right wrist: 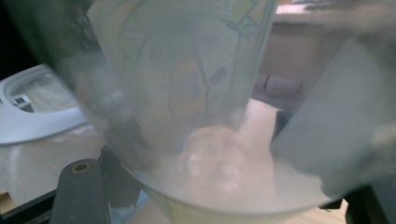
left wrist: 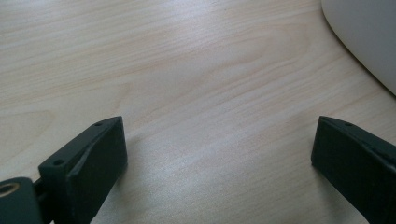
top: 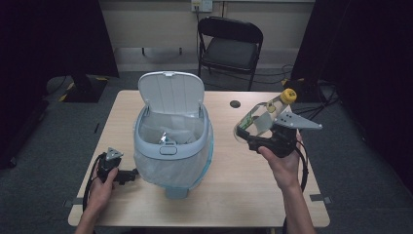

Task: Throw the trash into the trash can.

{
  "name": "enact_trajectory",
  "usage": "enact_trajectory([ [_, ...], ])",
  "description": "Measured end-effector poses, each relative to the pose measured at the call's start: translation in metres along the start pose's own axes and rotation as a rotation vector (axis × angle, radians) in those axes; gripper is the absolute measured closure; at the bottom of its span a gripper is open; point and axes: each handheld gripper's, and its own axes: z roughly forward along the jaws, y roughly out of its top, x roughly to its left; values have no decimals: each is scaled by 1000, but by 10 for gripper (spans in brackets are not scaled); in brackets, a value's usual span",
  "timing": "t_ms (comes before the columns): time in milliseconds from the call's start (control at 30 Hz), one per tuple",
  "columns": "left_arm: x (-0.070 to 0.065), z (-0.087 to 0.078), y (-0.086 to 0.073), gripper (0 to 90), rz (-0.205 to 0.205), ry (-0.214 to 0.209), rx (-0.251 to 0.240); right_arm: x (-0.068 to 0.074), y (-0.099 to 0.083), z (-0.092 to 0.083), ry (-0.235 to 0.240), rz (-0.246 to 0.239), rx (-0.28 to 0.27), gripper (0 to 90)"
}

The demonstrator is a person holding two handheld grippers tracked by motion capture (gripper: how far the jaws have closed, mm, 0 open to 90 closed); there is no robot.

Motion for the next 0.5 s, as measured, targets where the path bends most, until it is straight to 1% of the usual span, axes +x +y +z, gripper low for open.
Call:
enact_trajectory([
  [167, 0, 0, 0, 31, -2, -2, 0, 3, 6, -2, 36, 13, -27, 274],
  [333, 0, 0, 0, 32, -1, 0, 0, 6, 13, -6, 36, 7, -41, 274],
  [500, 0, 0, 0, 32, 1, 1, 0, 10, 24, -7, 61, 5, -65, 274],
])
